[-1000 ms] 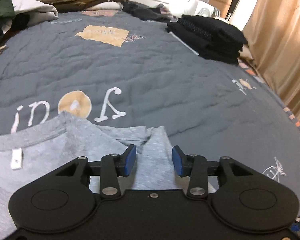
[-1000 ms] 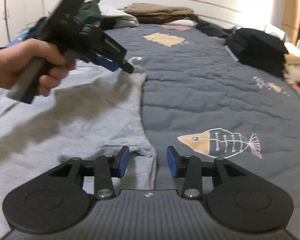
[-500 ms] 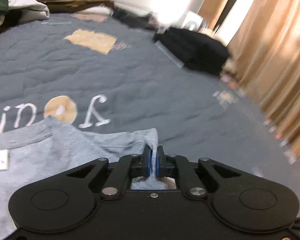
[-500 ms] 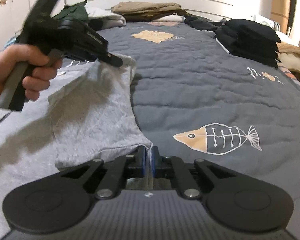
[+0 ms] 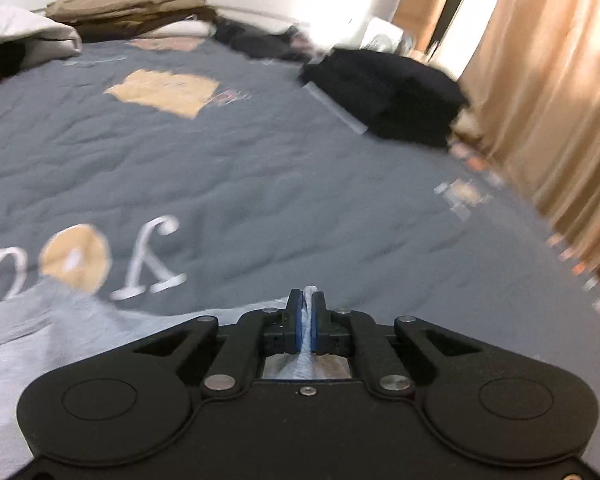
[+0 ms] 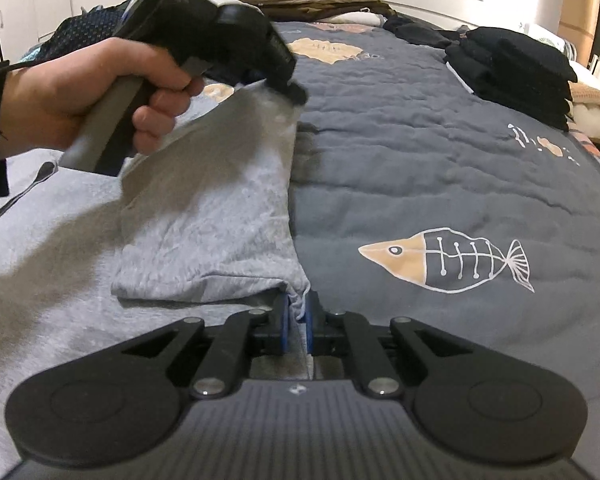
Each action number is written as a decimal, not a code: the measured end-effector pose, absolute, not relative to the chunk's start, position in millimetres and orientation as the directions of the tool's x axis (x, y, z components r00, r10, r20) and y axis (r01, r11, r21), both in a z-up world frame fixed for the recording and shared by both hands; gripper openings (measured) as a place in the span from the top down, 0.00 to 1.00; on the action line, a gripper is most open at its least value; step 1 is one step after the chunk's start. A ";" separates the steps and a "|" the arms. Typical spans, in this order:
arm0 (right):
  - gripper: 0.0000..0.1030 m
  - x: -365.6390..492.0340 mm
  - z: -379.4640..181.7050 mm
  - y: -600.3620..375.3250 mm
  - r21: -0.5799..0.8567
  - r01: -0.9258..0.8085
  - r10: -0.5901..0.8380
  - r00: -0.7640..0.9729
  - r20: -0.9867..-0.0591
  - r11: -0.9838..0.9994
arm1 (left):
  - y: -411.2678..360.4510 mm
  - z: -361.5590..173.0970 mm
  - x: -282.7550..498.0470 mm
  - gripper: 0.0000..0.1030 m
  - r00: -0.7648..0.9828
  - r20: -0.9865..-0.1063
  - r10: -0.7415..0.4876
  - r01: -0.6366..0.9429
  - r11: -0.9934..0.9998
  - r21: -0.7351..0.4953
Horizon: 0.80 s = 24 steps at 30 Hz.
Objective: Fold clothes
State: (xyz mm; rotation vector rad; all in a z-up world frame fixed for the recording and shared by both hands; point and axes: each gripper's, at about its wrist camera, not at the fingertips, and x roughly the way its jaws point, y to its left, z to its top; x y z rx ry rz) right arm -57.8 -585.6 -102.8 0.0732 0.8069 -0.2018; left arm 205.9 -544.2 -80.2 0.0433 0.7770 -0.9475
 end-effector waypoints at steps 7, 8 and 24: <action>0.92 -56.0 -104.8 -584.9 -0.020 0.216 -0.160 0.654 -0.739 0.976 | -544.6 -86.5 212.5 0.61 0.395 -0.680 -0.618 0.682 0.693 -0.234; 0.92 -56.0 -104.6 -585.6 -0.018 0.214 -0.156 0.653 -0.741 0.977 | -535.2 -82.4 213.0 0.61 0.408 -0.664 -0.627 0.673 0.698 -0.247; 0.82 -61.4 -77.9 -601.7 0.121 0.220 -0.067 0.690 -0.721 0.968 | -374.4 -81.6 152.9 0.51 0.380 -0.604 -0.700 0.549 0.697 -0.462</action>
